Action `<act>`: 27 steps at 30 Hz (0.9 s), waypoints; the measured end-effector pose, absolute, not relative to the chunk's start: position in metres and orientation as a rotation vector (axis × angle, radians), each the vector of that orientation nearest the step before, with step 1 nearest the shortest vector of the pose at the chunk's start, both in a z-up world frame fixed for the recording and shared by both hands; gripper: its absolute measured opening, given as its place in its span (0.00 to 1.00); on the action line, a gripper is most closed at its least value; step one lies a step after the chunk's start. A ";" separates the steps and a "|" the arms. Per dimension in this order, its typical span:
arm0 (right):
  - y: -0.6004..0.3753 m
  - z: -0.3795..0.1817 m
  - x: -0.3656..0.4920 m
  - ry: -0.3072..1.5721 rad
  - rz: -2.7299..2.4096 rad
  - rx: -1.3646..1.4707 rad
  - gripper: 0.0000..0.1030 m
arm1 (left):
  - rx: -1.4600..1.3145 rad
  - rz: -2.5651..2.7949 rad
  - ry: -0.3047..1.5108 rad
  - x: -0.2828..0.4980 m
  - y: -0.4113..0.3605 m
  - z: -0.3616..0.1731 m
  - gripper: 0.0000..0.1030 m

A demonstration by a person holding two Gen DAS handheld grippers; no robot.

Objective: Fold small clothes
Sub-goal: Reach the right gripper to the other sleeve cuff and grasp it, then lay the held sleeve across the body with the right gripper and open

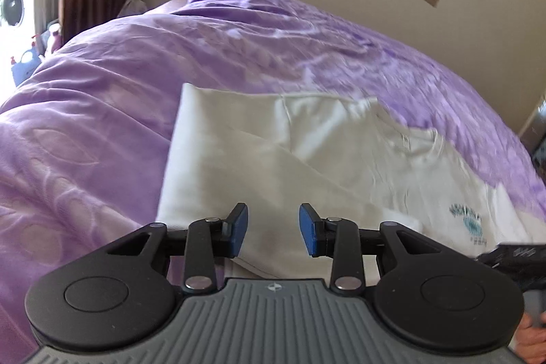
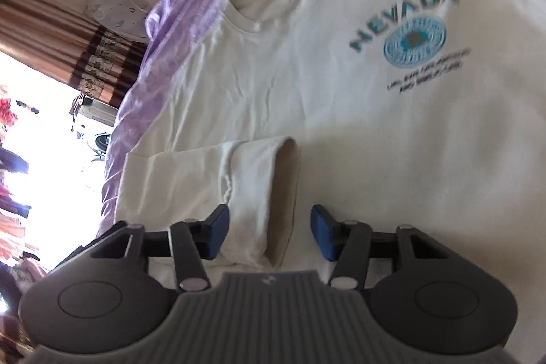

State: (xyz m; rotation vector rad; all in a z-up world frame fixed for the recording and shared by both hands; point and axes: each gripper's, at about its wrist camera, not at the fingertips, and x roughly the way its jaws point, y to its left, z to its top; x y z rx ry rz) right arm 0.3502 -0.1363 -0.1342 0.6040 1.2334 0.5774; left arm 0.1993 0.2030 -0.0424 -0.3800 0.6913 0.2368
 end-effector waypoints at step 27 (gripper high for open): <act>-0.098 0.159 0.397 0.668 0.721 0.285 0.02 | -0.497 0.373 0.698 0.206 0.253 -0.009 0.39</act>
